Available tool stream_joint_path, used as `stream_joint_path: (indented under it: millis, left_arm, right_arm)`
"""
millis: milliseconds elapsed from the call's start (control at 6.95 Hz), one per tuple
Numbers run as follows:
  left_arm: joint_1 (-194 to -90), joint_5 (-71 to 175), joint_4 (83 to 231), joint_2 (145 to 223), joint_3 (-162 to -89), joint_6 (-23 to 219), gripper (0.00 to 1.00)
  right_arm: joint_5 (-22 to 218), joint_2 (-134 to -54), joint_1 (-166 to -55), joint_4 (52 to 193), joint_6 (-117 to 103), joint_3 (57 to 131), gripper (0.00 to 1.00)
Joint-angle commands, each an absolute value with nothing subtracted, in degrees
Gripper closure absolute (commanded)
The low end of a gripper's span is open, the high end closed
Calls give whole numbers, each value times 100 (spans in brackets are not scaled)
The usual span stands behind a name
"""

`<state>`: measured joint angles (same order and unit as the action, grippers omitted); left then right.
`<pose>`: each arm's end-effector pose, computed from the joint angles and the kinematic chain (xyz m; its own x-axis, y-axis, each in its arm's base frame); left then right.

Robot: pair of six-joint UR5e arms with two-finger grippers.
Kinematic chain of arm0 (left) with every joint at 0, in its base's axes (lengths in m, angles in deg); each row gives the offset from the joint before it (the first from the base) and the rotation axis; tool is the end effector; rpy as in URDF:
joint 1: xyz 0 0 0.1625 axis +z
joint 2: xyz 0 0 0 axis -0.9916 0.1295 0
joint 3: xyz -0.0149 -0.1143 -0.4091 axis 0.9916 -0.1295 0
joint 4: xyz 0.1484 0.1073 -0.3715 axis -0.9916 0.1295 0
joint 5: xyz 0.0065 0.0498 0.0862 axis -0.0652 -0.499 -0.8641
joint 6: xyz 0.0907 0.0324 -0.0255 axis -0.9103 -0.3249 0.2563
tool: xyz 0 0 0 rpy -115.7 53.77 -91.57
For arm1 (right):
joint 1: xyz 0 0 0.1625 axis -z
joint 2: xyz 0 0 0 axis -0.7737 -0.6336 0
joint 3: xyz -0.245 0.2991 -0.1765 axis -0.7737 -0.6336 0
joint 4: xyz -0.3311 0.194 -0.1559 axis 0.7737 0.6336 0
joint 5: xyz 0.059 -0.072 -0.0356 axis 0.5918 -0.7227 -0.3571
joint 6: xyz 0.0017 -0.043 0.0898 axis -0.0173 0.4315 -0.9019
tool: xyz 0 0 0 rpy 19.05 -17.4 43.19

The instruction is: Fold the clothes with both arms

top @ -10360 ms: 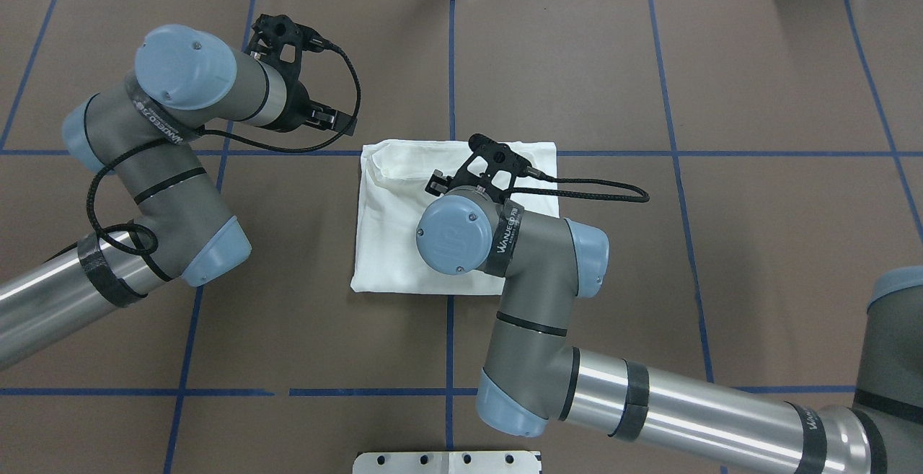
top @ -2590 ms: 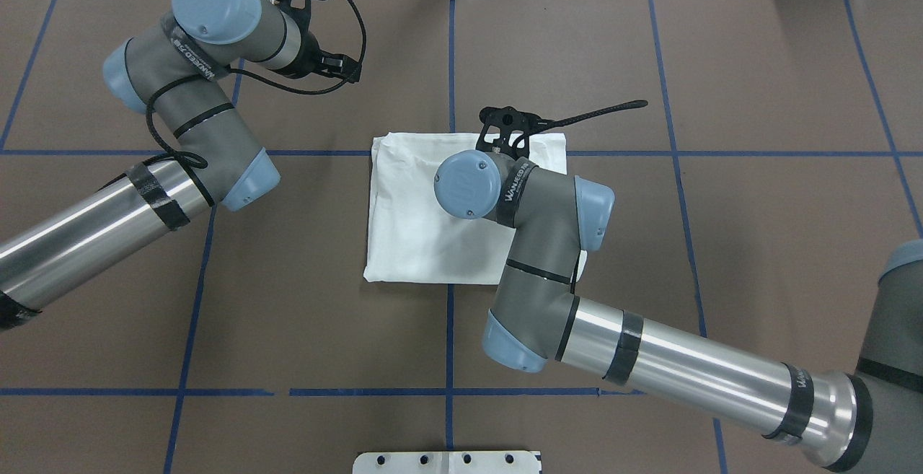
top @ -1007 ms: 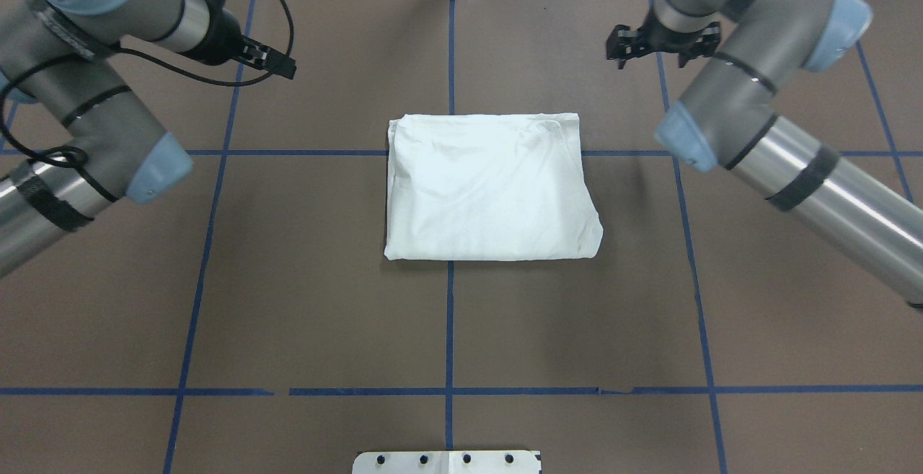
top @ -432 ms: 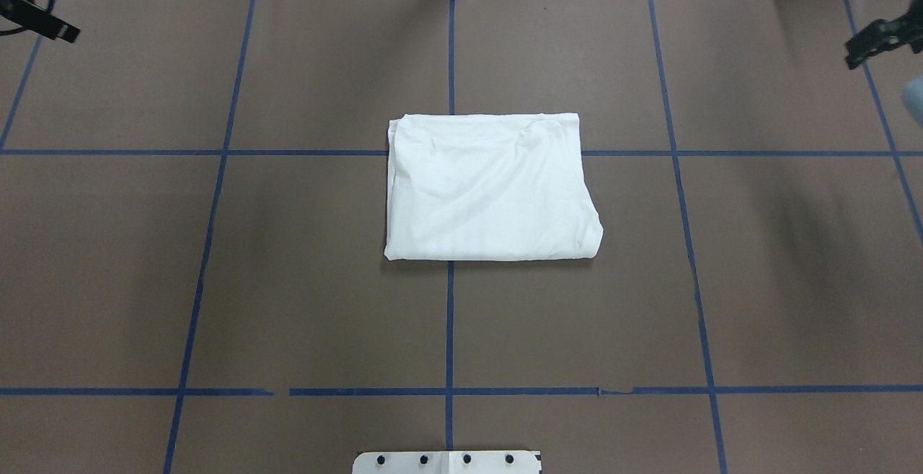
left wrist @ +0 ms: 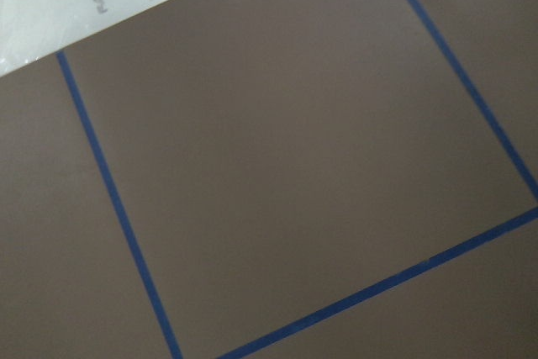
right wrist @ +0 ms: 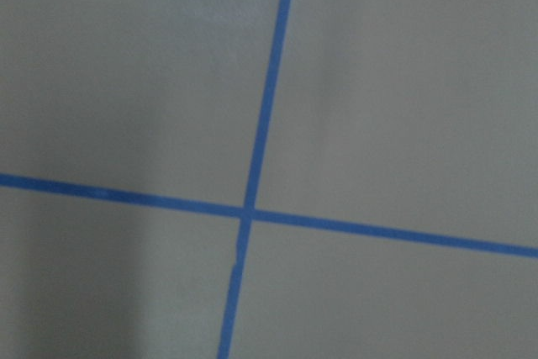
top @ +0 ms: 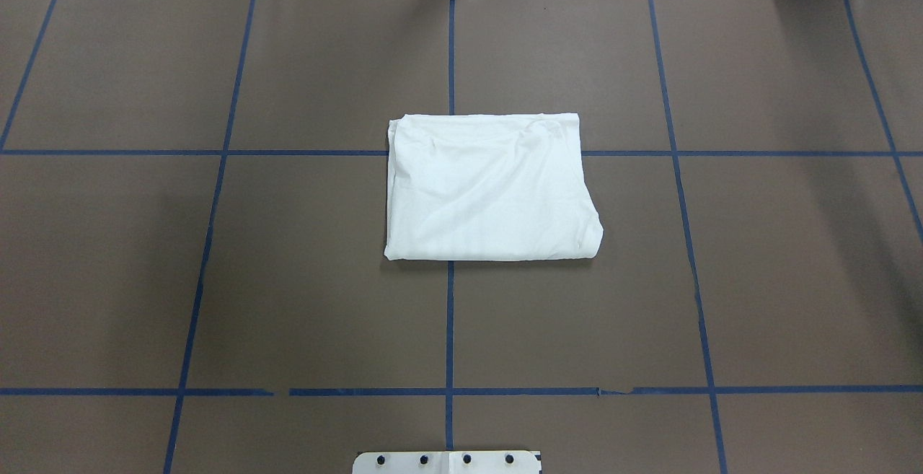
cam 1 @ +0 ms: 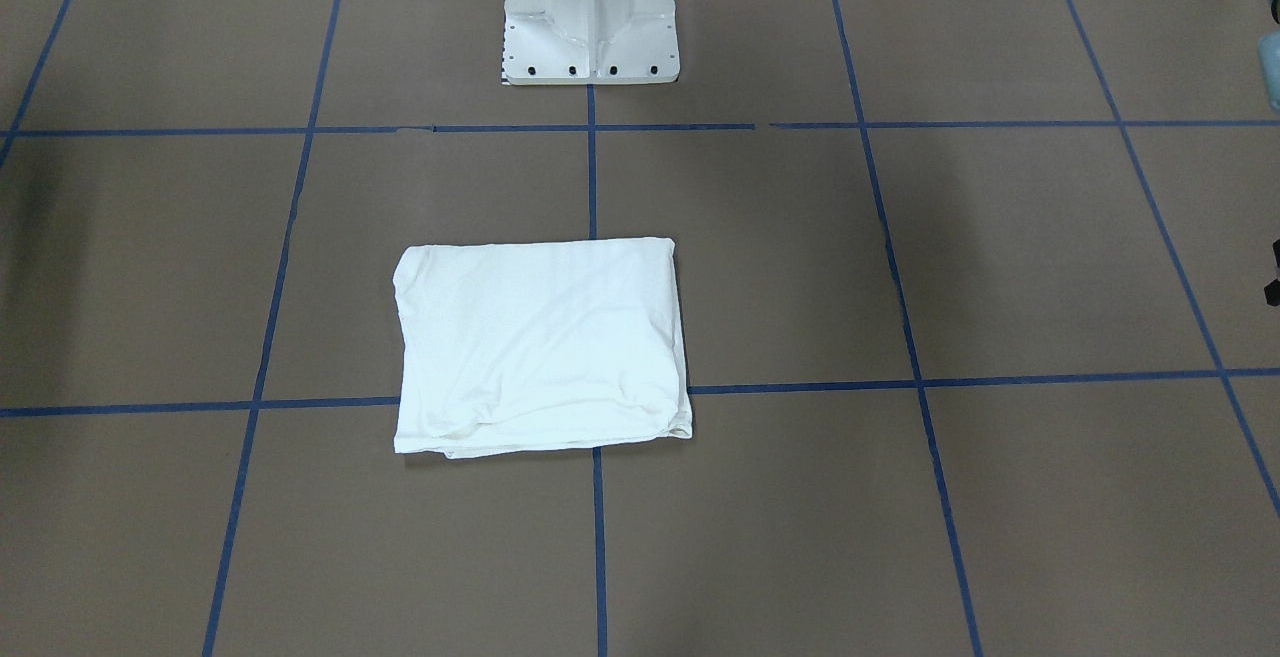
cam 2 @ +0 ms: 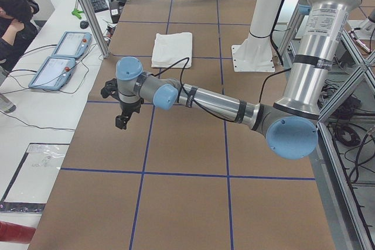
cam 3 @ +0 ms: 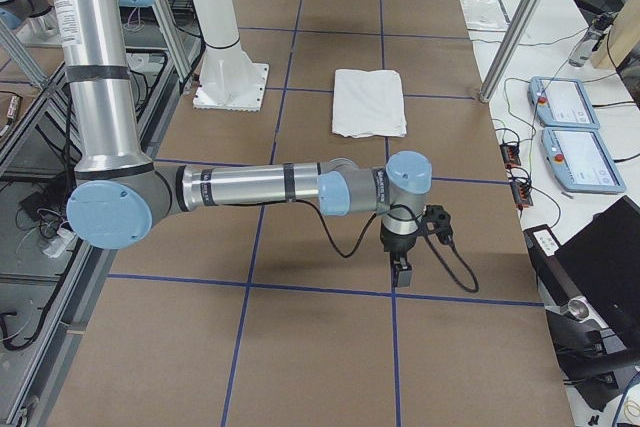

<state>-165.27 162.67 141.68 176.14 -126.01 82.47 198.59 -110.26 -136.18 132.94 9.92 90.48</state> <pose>0.0089 -0.5938 0.5140 0.7004 0.3762 -0.6066 -0.1246 0.9012 0.4150 0.0361 -0.5358 0.6327 0.8246 -0.1318 0.5502 0.0824 0.9901 0.1136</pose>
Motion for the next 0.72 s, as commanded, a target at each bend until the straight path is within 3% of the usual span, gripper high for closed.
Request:
stream_joint_path:
  millis: [0, 576]
  left_arm:
    - [-16737, 16263, 13668, 17515, -12574, 8213, 0]
    - [-16781, 16289, 12857, 16859, -12722, 7221, 0]
  right_arm:
    - [20016, -11488, -13682, 13066, 971, 9041, 0]
    - [20316, -11498, -13682, 13056, 962, 9111, 0]
